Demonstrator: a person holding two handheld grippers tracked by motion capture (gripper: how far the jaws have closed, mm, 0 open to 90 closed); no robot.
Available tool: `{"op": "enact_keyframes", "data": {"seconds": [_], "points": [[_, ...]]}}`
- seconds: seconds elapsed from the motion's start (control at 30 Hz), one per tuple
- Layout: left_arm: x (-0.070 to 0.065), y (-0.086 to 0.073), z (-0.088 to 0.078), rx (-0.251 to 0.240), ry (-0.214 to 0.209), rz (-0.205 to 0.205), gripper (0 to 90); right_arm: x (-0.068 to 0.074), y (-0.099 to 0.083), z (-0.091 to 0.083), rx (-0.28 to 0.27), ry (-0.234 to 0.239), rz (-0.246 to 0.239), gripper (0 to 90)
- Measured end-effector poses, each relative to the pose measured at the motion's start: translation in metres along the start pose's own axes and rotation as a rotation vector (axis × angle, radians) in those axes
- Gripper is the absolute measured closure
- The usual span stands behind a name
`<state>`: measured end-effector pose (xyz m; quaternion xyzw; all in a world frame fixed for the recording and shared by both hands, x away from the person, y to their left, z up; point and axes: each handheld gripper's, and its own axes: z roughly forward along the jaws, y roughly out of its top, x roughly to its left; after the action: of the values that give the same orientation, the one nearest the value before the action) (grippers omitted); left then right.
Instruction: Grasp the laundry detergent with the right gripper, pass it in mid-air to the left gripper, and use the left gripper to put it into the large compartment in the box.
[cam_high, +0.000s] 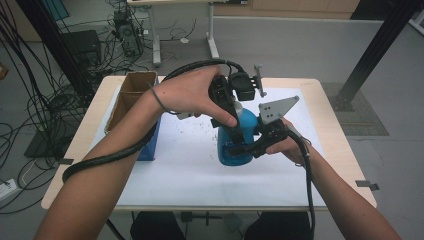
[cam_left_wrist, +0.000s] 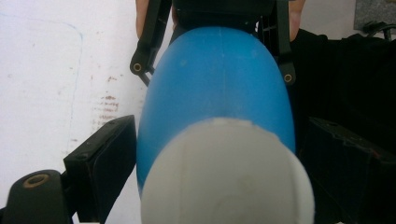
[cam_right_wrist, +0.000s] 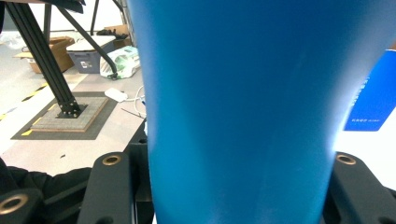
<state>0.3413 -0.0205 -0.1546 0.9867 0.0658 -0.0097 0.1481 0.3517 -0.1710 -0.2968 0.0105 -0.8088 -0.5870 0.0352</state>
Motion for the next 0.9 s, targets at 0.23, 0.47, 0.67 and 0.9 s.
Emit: {"op": "enact_keyframes", "data": {"seconds": [0.23,0.47,0.67,0.9], "points": [[-0.0003,0.0007,-0.0011,-0.007,0.001,-0.004,11.8,-0.0002,-0.0002,-0.0006,-0.001,-0.004,-0.002,43.6],[-0.0008,0.0014,-0.0012,-0.004,0.005,0.000,11.9,0.0008,0.0005,-0.0017,0.000,-0.006,-0.003,43.6],[-0.0013,0.0011,-0.0014,-0.002,0.008,-0.001,11.9,0.0009,0.0005,-0.0014,0.002,-0.007,-0.004,43.6],[-0.0013,-0.0006,-0.0014,-0.001,0.011,-0.006,11.9,0.0012,0.0014,-0.0003,-0.001,-0.008,-0.005,43.6]]}}
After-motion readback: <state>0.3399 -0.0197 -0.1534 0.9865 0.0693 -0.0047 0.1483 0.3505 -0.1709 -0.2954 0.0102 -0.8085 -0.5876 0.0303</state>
